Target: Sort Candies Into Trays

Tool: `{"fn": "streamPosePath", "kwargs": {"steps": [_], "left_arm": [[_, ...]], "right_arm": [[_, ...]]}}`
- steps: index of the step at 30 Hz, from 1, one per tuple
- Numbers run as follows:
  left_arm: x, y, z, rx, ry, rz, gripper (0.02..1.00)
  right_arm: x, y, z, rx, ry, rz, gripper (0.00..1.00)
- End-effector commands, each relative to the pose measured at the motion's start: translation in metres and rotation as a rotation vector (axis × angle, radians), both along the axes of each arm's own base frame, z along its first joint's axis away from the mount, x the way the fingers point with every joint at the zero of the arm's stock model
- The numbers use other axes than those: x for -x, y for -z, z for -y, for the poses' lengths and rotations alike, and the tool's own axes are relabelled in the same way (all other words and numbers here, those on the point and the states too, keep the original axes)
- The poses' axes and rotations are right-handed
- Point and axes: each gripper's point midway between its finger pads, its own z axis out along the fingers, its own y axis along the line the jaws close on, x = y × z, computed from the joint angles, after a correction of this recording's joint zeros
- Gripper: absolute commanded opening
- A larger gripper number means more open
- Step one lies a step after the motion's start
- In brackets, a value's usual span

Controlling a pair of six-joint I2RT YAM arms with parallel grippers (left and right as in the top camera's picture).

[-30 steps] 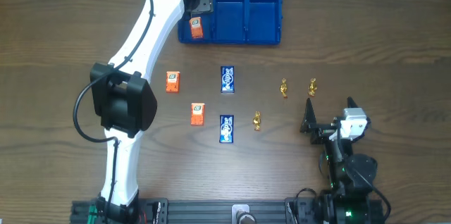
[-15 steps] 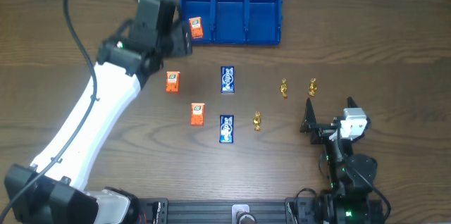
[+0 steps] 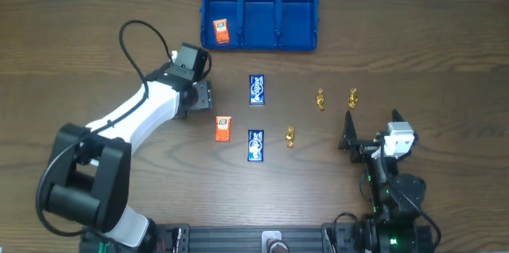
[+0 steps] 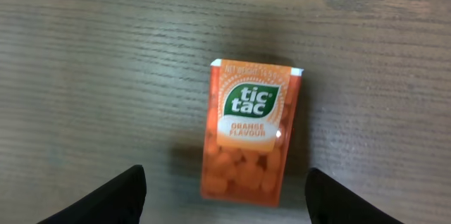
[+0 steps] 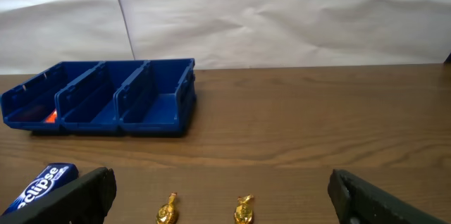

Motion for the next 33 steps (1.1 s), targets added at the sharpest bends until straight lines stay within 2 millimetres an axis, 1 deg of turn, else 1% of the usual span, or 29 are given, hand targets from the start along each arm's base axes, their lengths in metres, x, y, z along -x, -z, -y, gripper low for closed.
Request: {"fn": "streamPosePath", "kwargs": {"steps": [1, 10, 12, 15, 19, 21, 24, 27, 29, 30, 33], "left_arm": [[-0.005, 0.009, 0.003, 0.017, -0.001, -0.006, 0.722], [-0.005, 0.019, 0.004, 0.011, 0.005, -0.021, 0.68], [-0.005, 0.021, 0.003, 0.009, 0.005, -0.026, 0.652], [-0.005, 0.022, 0.004, 0.015, 0.005, -0.028, 0.564], [-0.006, 0.023, 0.005, 0.039, 0.003, -0.028, 0.419], [-0.007, 0.023, 0.005, 0.042, 0.001, -0.026, 0.367], [-0.007, 0.023, 0.005, 0.043, 0.001, -0.026, 0.314], [-0.009, 0.02, 0.007, 0.055, -0.001, -0.021, 0.301], [-0.014, 0.011, 0.012, 0.078, -0.003, 0.001, 0.297], [-0.021, -0.001, 0.015, 0.093, -0.01, 0.031, 0.294], [-0.044, -0.058, 0.029, 0.132, 0.004, 0.167, 0.292]], "right_arm": [[0.0, 0.001, 0.001, 0.012, 0.001, -0.003, 0.998], [0.0, 0.001, 0.001, 0.012, 0.001, -0.003, 0.998], [0.0, 0.001, 0.001, 0.012, 0.001, -0.003, 0.998], [0.0, 0.001, 0.001, 0.012, 0.001, -0.003, 0.998], [0.0, 0.001, 0.001, 0.012, 0.001, -0.003, 0.998], [0.0, 0.001, 0.001, 0.012, 0.001, -0.003, 0.998], [0.0, 0.001, 0.001, 0.012, 0.001, -0.003, 0.998], [0.0, 0.001, 0.001, 0.012, 0.001, -0.003, 0.998], [0.0, 0.001, 0.001, 0.012, 0.001, -0.003, 0.998], [0.0, 0.001, 0.001, 0.012, 0.001, -0.003, 0.998], [0.0, 0.001, 0.001, 0.012, 0.001, -0.003, 0.998]]}}
